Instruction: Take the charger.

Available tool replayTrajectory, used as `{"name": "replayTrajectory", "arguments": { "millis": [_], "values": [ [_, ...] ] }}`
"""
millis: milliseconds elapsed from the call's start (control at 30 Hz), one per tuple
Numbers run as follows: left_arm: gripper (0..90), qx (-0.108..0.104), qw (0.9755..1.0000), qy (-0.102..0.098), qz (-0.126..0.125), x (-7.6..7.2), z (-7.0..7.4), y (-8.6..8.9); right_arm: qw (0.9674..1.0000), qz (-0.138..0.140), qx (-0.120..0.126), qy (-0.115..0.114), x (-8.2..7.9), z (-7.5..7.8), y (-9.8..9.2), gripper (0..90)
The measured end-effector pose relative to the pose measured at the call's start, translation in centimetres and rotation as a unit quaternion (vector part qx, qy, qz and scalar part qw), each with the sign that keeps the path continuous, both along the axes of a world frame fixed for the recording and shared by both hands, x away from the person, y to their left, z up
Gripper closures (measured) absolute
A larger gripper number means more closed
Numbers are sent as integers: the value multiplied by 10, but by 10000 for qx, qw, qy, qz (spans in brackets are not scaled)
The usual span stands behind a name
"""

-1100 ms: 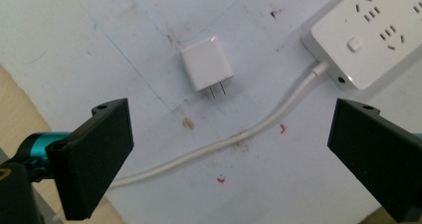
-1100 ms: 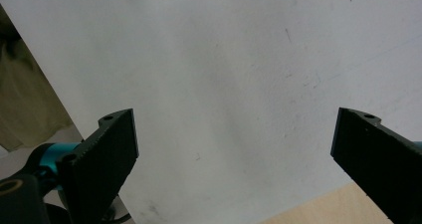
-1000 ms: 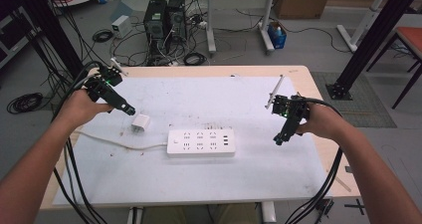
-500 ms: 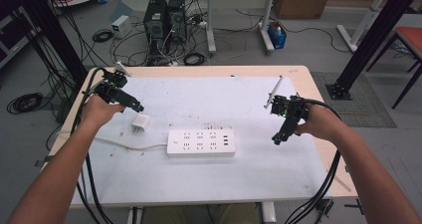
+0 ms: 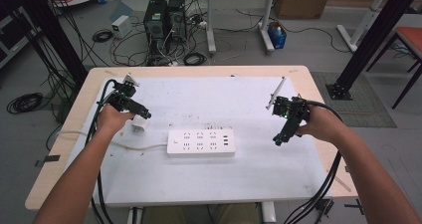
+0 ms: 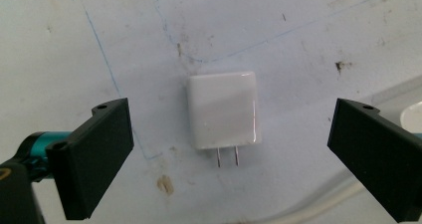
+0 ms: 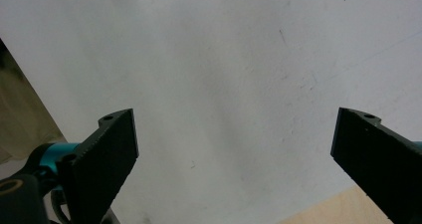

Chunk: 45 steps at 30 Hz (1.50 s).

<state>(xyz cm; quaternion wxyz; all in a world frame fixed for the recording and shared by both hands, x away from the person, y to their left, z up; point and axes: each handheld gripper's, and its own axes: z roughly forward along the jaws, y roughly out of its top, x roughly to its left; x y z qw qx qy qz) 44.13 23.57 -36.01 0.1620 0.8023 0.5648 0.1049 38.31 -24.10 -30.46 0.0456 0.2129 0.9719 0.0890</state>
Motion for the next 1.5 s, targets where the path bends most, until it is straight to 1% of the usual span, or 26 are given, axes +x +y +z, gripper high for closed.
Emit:
{"name": "replayTrajectory", "arguments": {
  "millis": [33,133,300,367,433,467,533,733,800,833,967,1000,1033,1100,1167,1233,1367,1433,1500],
  "values": [
    [42,-3,10000,-3,-8,2,-6,-1,10000,-2,17,2,0,-1,0,39],
    [42,-6,10000,22,-35,4,-16,-3,10000,-9,13,20,-1,-2,-2,39],
    [42,-121,9999,37,9,8,-32,-5,10000,-71,21,38,-1,-4,-6,39],
    [42,-58,10000,46,-17,9,-37,-5,10000,-73,22,47,-1,-4,-6,39],
    [42,-45,10000,81,15,10,-42,-5,10000,-80,27,50,-1,-5,-6,39],
    [45,-14,10000,66,38,11,-44,-5,10000,-61,26,52,-1,-5,-6,40],
    [98,-21,10000,11,38,11,-47,-4,10000,-62,32,63,-1,-6,-6,40],
    [98,90,9999,42,29,13,-51,-4,9999,-83,24,93,0,-7,-7,39],
    [142,112,9999,43,-5,13,-52,-4,9999,-92,24,98,1,-8,-7,40],
    [153,91,10000,27,-2,12,-53,-4,9999,-83,27,95,2,-8,-7,39],
    [201,114,9999,-1,-38,13,-54,-4,9999,-84,25,108,2,-9,-6,39],
    [231,146,9998,35,-105,13,-54,-4,9999,-92,30,128,3,-10,-6,39],
    [251,146,9998,35,-105,13,-54,-4,9999,-92,30,128,3,-10,-6,39],
    [254,136,9999,43,-59,13,-56,-5,9999,-81,30,139,3,-11,-5,39],
    [254,157,9998,88,-82,13,-56,-4,9999,-81,27,148,4,-12,-6,39],
    [292,164,9998,81,-98,13,-56,-4,9999,-81,22,146,4,-12,-6,39],
    [299,104,9999,104,-49,13,-58,-4,9998,-109,23,162,4,-12,-6,39],
    [310,110,9998,136,-83,13,-57,-4,9998,-102,11,163,4,-13,-6,39],
    [346,70,9999,97,-79,12,-57,-5,9998,-97,16,162,4,-13,-6,39]
  ]
}}
